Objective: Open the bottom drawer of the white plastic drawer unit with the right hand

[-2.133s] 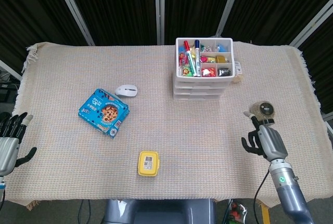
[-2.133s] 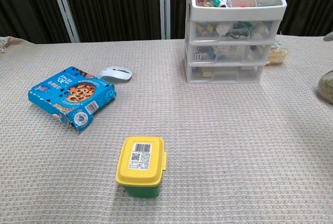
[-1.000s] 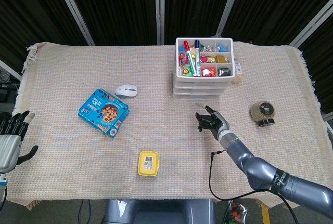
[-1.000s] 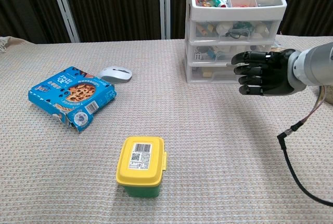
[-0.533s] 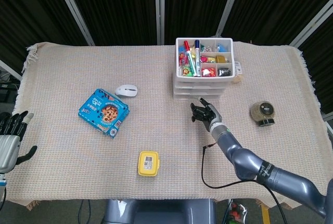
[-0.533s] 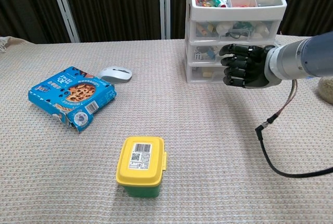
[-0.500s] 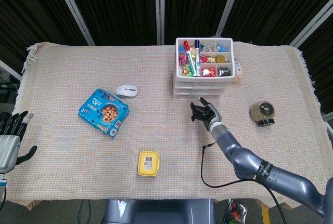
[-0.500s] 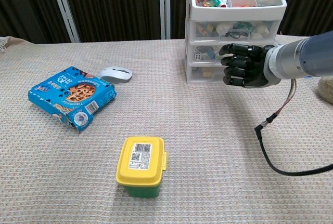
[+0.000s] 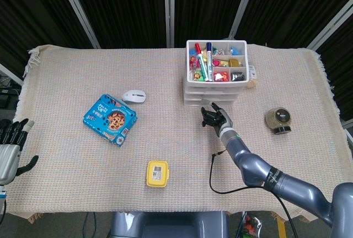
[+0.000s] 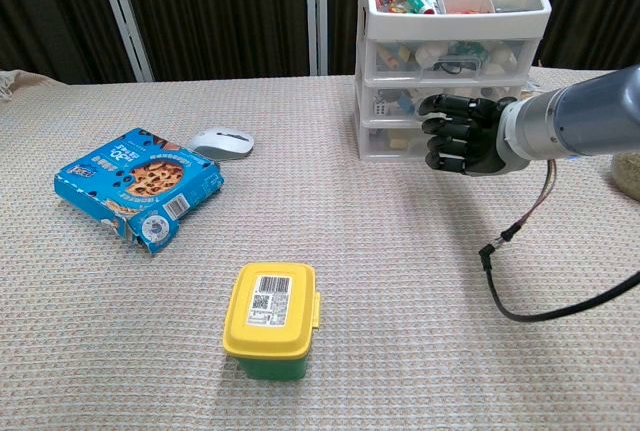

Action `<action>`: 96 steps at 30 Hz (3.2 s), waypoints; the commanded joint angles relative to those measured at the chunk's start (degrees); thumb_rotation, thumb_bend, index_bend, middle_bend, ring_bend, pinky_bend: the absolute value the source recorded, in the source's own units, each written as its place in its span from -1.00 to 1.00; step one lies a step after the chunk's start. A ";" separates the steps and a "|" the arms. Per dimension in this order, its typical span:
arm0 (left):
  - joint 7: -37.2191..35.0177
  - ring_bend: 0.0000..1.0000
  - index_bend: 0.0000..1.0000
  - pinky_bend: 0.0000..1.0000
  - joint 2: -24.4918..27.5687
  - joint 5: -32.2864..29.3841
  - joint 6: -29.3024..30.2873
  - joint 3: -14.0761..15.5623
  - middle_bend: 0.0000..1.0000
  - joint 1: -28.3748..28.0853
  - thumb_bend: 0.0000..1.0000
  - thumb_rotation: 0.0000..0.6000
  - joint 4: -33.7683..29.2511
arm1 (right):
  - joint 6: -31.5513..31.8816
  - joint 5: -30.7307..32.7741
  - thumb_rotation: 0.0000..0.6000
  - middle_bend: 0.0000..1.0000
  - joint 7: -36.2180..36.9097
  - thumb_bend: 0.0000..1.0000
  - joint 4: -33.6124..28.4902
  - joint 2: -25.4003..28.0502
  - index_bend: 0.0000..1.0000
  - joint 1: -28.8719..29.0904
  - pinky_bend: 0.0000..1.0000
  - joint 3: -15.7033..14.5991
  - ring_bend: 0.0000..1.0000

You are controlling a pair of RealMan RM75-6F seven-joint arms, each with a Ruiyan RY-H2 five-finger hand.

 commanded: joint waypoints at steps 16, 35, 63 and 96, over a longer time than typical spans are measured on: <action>-0.25 -1.00 -1.00 -1.00 0.02 0.06 -0.03 0.05 -1.00 0.00 -0.36 1.00 0.10 | -1.65 0.04 1.00 0.71 -0.66 -0.09 4.77 -2.70 -0.48 0.02 0.50 1.59 0.75; -0.65 -1.00 -1.00 -1.00 0.04 0.20 -0.03 0.11 -1.00 0.02 -0.36 1.00 0.26 | -3.33 2.50 1.00 0.71 -2.12 -0.09 7.80 -3.87 -0.38 1.31 0.50 2.48 0.75; 0.45 -1.00 -1.00 -1.00 -0.20 -0.02 0.22 0.03 -1.00 0.12 -0.36 1.00 0.04 | -1.75 -3.38 1.00 0.71 -0.22 -0.10 -5.59 0.03 -0.31 -6.90 0.50 0.95 0.75; 0.59 -1.00 -1.00 -1.00 -0.30 0.17 0.49 0.03 -1.00 0.25 -0.36 1.00 -0.01 | 24.71 -39.43 1.00 0.64 -9.57 -0.38 -27.26 2.89 -0.50 -21.22 0.44 -7.44 0.71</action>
